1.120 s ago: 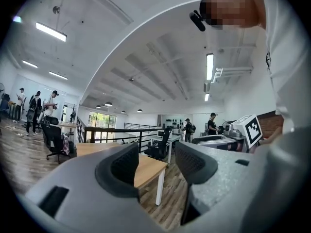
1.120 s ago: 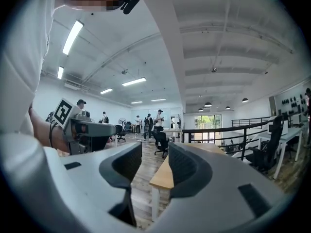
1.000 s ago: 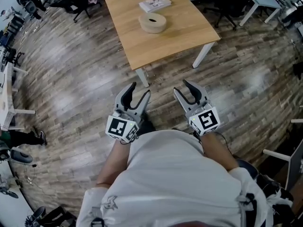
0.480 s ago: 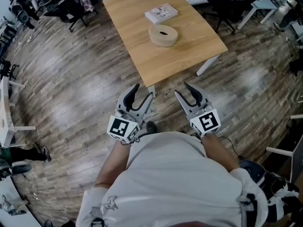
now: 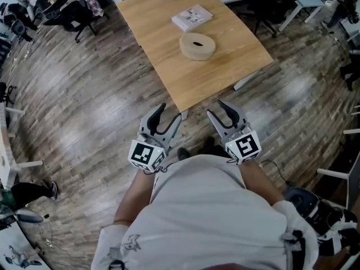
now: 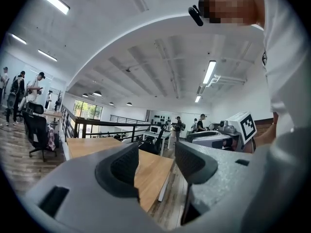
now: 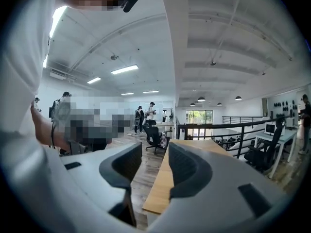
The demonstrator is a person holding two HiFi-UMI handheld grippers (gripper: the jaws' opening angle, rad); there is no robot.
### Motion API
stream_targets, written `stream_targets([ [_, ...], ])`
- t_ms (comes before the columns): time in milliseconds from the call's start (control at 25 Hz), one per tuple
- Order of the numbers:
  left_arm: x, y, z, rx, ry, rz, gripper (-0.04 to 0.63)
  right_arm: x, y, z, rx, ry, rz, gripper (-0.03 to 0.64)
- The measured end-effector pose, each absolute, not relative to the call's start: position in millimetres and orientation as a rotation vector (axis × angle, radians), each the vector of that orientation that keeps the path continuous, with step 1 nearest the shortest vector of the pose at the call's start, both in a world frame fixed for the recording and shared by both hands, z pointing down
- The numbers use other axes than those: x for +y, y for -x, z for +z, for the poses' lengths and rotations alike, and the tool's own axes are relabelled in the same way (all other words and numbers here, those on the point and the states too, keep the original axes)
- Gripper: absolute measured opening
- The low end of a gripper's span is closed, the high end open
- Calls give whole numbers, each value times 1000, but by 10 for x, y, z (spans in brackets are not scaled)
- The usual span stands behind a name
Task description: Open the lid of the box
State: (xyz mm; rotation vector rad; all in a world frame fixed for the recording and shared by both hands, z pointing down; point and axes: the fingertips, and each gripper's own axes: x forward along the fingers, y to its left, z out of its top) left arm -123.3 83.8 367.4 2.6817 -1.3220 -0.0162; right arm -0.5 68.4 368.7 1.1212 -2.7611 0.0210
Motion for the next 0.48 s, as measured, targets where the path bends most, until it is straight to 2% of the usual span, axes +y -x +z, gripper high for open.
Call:
stream_targets([
  [480,-122,1026,3795,-1303,-2679,60,225,-385,-235,3889,-2771,-1125,70,179],
])
